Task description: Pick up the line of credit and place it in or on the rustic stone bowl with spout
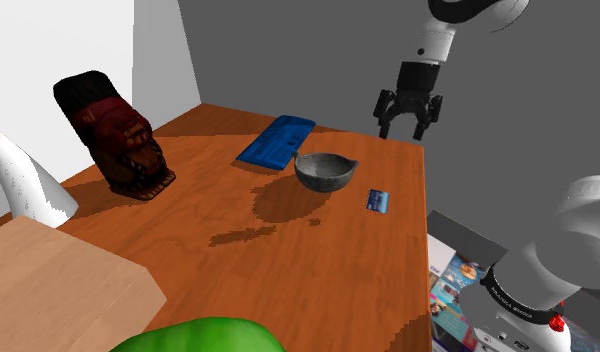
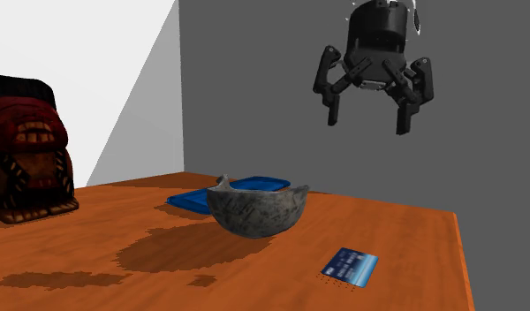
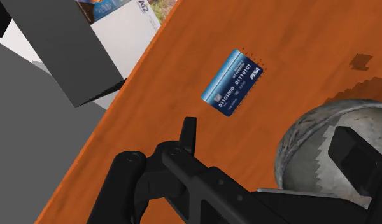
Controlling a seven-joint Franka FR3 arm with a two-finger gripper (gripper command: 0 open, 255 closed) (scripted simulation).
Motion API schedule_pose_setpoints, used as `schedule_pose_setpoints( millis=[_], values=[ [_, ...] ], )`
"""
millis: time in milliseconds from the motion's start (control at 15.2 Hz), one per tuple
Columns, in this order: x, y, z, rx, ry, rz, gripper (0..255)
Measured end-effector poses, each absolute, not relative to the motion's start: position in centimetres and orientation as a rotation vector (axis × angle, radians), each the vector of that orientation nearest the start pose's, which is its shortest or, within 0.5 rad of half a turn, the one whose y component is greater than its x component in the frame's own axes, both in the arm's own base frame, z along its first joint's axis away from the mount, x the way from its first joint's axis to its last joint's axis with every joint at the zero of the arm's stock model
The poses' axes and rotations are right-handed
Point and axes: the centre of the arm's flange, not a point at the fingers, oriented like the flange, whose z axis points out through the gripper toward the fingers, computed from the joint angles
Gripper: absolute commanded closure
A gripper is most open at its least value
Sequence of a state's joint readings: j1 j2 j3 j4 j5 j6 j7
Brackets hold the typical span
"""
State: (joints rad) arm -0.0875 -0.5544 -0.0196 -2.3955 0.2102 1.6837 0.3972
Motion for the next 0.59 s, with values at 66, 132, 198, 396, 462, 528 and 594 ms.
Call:
schedule_pose_setpoints(
  millis=[66,132,198,396,462,528,594],
  values=[
    [37.0,-2.0,49.1,-2.795,0.852,0.320,0],
    [37.4,-2.0,47.9,-2.755,0.918,0.362,0],
    [37.8,-2.6,46.5,-2.714,0.984,0.404,0],
    [38.0,-2.6,41.7,-2.581,1.171,0.526,0],
    [38.0,-2.6,40.2,-2.533,1.231,0.565,0],
    [38.0,-2.6,38.9,-2.482,1.290,0.604,0],
    [38.0,-2.6,37.5,-2.430,1.347,0.641,0]
  ],
)
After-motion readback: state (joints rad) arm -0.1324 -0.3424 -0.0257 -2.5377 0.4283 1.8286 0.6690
